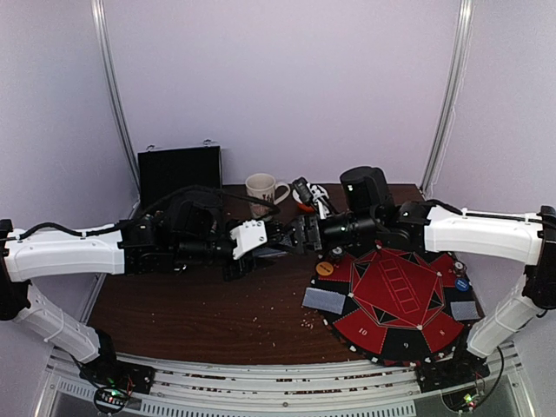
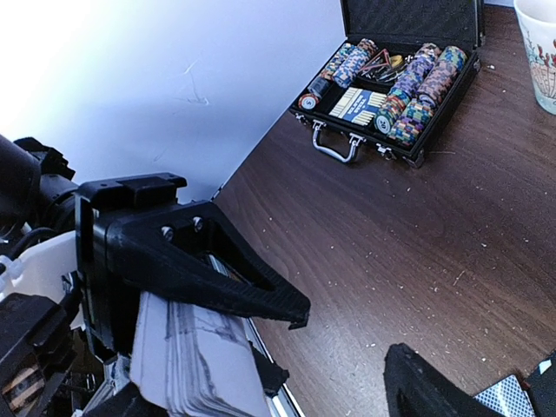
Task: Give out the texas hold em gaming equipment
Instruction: Pick up the poker card from the face-down deck piles.
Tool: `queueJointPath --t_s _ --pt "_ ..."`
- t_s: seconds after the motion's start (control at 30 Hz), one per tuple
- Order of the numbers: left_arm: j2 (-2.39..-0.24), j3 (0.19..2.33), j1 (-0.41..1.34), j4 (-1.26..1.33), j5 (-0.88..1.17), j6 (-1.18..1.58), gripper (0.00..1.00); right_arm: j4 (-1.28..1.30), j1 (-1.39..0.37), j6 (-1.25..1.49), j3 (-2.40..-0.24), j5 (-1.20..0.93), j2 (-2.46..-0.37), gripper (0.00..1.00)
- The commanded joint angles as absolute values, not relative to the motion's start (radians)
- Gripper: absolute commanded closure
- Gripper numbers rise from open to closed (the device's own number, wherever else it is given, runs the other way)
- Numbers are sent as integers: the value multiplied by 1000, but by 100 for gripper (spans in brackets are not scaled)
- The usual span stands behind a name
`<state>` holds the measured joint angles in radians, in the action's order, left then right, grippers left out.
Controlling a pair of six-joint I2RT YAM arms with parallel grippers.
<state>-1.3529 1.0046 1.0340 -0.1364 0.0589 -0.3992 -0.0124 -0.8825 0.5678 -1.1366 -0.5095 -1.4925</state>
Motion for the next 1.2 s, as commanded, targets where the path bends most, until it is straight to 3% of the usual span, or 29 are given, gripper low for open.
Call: queueJointPath --t_s 0.0,0.43,0.57,0.7,0.83,1.17 --pt "-1331 1024 1035 -89 72 -405 60 73 -887 538 -1166 -408 -1461 27" --pt "-1333 1024 1035 -90 64 -405 60 154 -887 522 -1184 -387 -1409 51" --pt "-1333 1025 1035 -91 64 -405 60 154 -887 513 -1189 -416 -1394 65" --pt "-1333 1025 1035 -90 61 -404 60 157 -885 510 -1182 -425 -1372 87" --pt "-1335 1026 1035 -92 56 -404 60 185 -886 505 -1184 -427 -1361 99" --pt "-1336 1029 1035 -94 44 -403 60 228 -853 480 -1176 -392 -1270 100"
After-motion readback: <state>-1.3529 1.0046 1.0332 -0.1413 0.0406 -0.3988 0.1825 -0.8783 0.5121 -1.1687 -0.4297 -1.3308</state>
